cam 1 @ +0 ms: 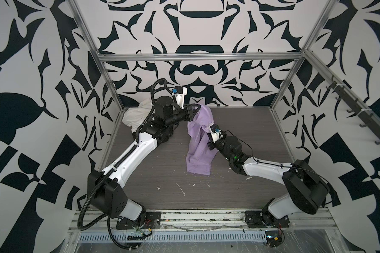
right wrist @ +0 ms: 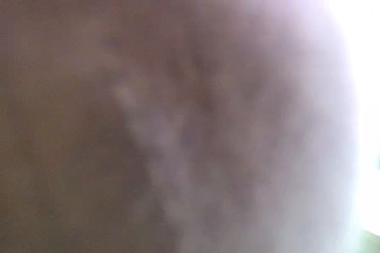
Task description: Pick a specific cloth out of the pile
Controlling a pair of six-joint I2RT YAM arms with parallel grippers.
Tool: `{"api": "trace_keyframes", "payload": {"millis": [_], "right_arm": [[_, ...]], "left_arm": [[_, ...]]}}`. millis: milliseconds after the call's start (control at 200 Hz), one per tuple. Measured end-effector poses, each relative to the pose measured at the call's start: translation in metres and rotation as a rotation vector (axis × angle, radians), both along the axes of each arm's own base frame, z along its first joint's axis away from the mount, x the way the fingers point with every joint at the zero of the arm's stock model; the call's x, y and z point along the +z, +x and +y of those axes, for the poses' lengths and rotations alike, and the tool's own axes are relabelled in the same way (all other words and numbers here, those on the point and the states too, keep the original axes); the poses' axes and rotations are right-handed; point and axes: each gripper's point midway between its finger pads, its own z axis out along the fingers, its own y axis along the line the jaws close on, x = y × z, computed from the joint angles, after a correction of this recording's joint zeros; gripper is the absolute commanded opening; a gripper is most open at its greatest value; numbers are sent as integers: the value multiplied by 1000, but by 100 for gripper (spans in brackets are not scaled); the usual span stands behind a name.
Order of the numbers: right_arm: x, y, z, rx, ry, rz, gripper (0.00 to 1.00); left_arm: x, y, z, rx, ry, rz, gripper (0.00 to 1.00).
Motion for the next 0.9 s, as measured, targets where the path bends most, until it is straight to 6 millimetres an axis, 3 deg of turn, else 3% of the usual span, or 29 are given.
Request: {"api": "trace_keyframes", "payload": {"millis": [380, 600, 785, 900], "right_arm": [[-10, -41, 5, 57, 15, 74, 0], [-21, -58, 7, 70, 26, 123, 0], [-36, -71, 6, 79, 33, 171, 0], [-45, -75, 3, 77, 20, 200, 15]], "left_arm": [[-5, -17, -12, -51, -4, 39, 0], [2, -38, -15, -84, -3, 46, 0], [-9, -56, -14, -104, 14, 80, 0], [-18, -62, -11, -103, 26, 105, 0]]}}
